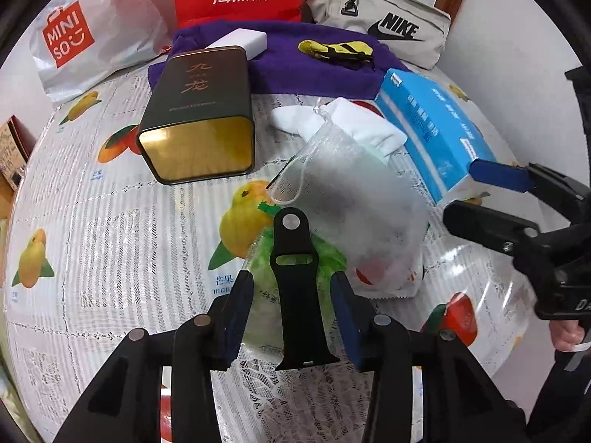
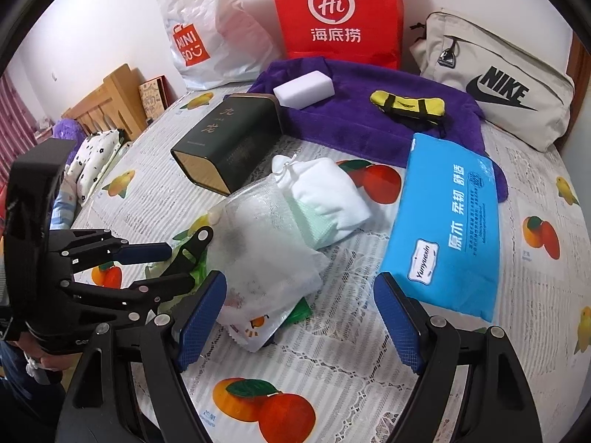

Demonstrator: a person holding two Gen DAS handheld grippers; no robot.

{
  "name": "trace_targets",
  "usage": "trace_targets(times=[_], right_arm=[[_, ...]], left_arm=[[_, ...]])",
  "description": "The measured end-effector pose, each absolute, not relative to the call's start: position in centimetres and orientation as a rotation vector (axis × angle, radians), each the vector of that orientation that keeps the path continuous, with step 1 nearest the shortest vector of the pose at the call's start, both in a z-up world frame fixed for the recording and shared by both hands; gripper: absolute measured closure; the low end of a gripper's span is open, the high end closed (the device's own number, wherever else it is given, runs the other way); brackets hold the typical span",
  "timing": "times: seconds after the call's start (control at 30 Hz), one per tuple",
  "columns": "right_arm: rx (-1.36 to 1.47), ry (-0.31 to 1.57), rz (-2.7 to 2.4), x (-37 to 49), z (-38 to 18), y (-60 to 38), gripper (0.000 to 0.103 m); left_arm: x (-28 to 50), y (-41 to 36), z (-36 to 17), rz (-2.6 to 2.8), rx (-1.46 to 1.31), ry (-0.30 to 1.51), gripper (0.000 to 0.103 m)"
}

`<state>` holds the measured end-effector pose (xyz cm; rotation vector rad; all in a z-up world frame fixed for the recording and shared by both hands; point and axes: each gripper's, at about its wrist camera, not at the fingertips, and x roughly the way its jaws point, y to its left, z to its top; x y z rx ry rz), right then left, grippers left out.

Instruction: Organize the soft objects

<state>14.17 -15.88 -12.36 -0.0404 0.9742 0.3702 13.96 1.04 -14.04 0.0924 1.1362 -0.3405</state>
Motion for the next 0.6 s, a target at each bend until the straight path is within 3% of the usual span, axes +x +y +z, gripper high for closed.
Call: trace_targets(times=[0.1,0.23,0.6], right_arm=[[-0.039,0.974,0.372,14.0,-12.4,-16.0,0.022],[-0.03,0.974,0.372,13.9,-12.5,-16.2,0.022],[-0.049,0.964,0.394,14.1,-11.9,-15.3,0.022]], left_arm=[[13.7,0.1,-14.2,-0.331,0.165,1.122,0.062],[13.7,-0.3,-14.1,-0.322,0.2,1.11,0.081],[14.0,2.9,-10.8,-0.284,0.075,1.044,0.082]])
